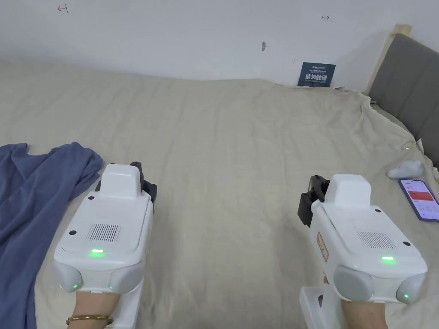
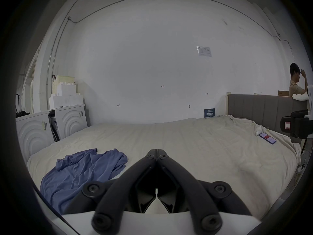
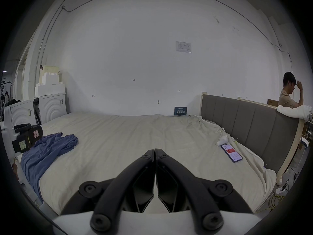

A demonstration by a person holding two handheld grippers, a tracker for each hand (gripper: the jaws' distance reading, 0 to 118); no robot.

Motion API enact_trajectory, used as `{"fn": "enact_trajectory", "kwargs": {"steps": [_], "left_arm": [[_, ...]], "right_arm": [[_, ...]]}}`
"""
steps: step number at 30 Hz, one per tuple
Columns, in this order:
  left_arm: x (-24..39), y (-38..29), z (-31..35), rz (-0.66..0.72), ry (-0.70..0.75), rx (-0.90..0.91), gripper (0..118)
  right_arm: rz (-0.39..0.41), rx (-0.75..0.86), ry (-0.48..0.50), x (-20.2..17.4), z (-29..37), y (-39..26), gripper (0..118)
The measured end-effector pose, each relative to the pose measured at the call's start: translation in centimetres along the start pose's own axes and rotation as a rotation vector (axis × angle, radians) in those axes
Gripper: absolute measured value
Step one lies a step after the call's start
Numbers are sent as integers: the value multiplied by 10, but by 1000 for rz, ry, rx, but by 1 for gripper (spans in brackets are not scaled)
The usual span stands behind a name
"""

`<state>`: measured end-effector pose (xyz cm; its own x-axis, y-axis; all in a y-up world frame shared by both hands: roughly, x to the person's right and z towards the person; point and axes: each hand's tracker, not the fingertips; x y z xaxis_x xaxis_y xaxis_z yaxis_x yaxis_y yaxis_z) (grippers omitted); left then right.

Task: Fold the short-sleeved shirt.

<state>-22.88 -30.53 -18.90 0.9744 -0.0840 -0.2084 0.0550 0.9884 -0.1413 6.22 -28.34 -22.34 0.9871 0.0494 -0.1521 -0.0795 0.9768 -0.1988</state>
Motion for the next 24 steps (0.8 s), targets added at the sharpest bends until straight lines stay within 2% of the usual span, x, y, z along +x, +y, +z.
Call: {"fn": "enact_trajectory", "kwargs": {"steps": [24], "left_arm": [[1, 3, 4, 4, -14, 9, 0]], "right_arm": [[8, 14, 8, -2, 4, 1, 0]]}}
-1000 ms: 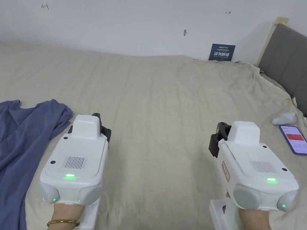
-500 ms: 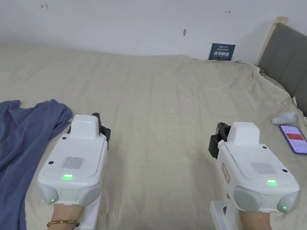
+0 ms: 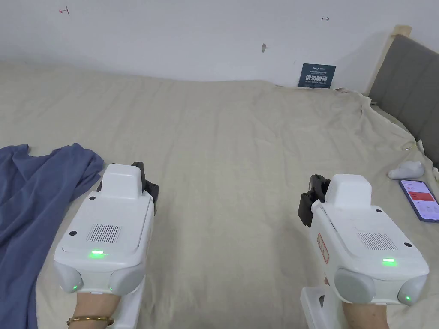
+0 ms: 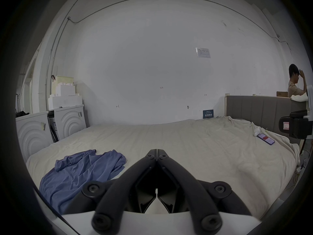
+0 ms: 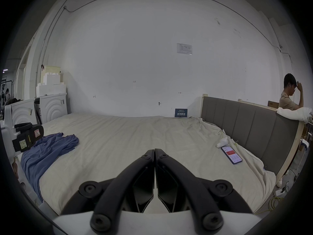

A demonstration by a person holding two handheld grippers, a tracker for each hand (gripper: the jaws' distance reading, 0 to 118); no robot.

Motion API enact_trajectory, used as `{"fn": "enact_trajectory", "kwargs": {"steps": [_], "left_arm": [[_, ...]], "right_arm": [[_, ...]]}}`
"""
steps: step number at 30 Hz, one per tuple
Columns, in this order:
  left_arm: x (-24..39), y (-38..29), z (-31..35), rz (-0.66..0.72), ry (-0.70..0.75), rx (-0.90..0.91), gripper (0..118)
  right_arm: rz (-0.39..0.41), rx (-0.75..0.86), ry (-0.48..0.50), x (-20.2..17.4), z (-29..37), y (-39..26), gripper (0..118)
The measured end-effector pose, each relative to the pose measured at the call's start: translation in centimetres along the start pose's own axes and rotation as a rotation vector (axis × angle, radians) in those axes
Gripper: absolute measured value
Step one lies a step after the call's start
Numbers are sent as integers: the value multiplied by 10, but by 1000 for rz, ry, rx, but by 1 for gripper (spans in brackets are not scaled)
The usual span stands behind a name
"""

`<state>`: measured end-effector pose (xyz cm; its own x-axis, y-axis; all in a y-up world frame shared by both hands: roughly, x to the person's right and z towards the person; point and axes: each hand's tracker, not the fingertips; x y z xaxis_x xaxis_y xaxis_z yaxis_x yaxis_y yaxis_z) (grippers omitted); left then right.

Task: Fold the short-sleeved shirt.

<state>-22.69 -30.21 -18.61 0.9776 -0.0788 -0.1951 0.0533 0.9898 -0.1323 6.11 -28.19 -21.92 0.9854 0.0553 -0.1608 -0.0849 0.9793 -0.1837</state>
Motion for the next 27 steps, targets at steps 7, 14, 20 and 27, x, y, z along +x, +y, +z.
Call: {"fn": "enact_trajectory", "kwargs": {"steps": [7, 14, 20, 27], "left_arm": [[1, 1, 1, -5, -4, 2, 0], [1, 0, 1, -5, -6, 4, 0], [1, 0, 2, -2, -6, 5, 0], [2, 2, 2, -10, -5, 12, 0]], "right_arm": [[-5, 2, 1, 1, 2, 1, 0], [0, 4, 0, 1, 3, 1, 0], [1, 5, 1, 2, 4, 2, 0], [4, 9, 2, 1, 4, 3, 0]]}}
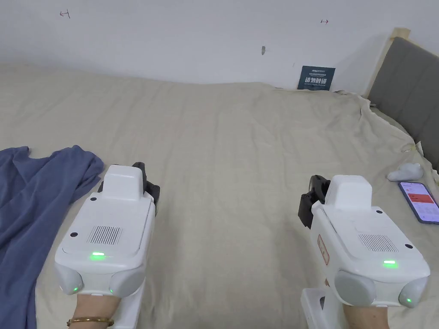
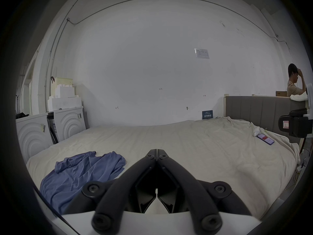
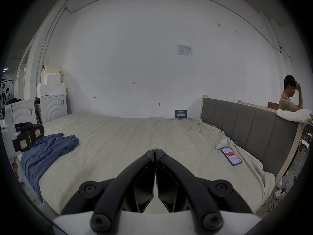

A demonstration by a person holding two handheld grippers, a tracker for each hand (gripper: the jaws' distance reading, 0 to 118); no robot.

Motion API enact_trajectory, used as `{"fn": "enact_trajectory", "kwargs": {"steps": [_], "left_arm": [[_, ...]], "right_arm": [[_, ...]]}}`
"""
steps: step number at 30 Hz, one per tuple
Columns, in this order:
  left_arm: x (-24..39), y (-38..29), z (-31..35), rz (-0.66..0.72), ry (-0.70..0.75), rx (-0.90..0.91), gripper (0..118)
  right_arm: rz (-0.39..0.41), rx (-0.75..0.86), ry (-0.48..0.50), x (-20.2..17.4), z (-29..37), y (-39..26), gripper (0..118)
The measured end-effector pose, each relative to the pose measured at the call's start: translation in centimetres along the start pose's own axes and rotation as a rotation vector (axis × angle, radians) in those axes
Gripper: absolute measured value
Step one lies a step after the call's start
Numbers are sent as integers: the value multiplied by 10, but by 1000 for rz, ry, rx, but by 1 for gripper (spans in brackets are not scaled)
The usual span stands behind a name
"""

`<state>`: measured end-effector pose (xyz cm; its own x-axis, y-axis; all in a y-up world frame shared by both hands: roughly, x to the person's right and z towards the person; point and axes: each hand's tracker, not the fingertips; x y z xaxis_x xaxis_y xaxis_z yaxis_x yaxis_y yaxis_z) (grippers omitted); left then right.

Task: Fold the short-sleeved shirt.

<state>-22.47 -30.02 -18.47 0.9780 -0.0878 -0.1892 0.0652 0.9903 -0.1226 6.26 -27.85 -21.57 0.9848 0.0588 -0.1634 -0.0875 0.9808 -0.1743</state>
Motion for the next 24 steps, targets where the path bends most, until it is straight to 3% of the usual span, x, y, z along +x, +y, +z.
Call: {"fn": "enact_trajectory", "kwargs": {"steps": [17, 24], "left_arm": [[-1, 2, 3, 3, 2, 5, 0], [-30, 2, 12, 21, 81, 6, 0]], "right_arm": [[10, -2, 5, -1, 0, 0, 0], [33, 17, 80, -30, -9, 8, 0]]}}
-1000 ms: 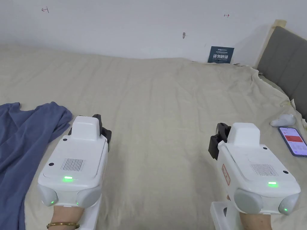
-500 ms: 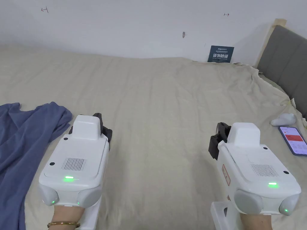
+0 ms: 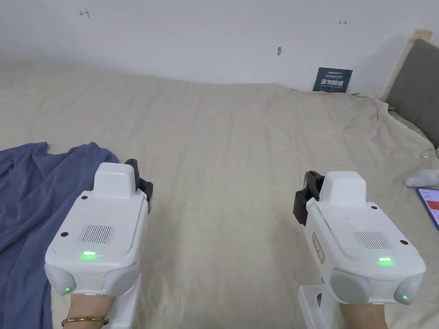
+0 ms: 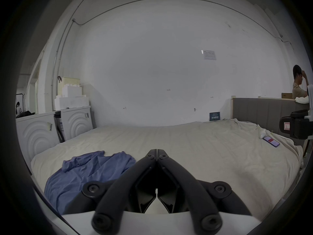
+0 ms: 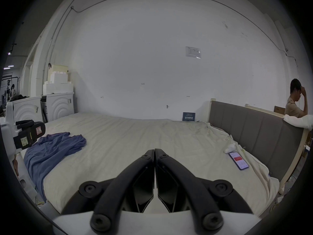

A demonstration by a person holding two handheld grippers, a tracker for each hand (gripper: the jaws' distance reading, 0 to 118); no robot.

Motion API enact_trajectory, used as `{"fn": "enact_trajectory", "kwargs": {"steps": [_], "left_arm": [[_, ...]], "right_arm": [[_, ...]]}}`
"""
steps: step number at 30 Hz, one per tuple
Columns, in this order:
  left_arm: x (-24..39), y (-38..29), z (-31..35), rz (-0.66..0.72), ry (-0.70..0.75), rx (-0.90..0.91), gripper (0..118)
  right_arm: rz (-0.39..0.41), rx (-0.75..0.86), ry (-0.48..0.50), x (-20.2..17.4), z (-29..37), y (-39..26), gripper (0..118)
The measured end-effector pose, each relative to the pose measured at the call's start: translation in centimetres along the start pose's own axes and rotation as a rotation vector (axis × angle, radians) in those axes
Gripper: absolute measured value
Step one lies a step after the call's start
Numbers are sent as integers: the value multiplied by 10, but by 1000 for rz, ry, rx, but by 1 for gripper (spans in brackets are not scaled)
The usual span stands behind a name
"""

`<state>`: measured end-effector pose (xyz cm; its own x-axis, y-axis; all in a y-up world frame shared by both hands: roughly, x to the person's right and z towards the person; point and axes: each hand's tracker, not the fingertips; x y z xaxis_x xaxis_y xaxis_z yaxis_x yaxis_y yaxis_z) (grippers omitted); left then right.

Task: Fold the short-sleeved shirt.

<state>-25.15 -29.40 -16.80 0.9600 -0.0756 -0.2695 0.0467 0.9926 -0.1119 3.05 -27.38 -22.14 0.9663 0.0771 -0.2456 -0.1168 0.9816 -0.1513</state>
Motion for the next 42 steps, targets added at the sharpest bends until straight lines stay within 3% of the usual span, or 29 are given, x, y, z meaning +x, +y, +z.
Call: {"fn": "enact_trajectory", "kwargs": {"steps": [22, 38, 41, 42], "left_arm": [[-143, -16, 69, 49, 410, -48, 0], [-181, -34, 64, 72, 494, -92, 0], [-186, -35, 57, 91, 492, -98, 13], [-188, -34, 54, 97, 485, -103, 34]], "right_arm": [[62, 35, 413, -159, -36, 20, 0], [77, 16, 490, -198, -49, 22, 0], [78, 13, 492, -200, -52, 22, 0], [79, 12, 492, -201, -53, 22, 0]]}}
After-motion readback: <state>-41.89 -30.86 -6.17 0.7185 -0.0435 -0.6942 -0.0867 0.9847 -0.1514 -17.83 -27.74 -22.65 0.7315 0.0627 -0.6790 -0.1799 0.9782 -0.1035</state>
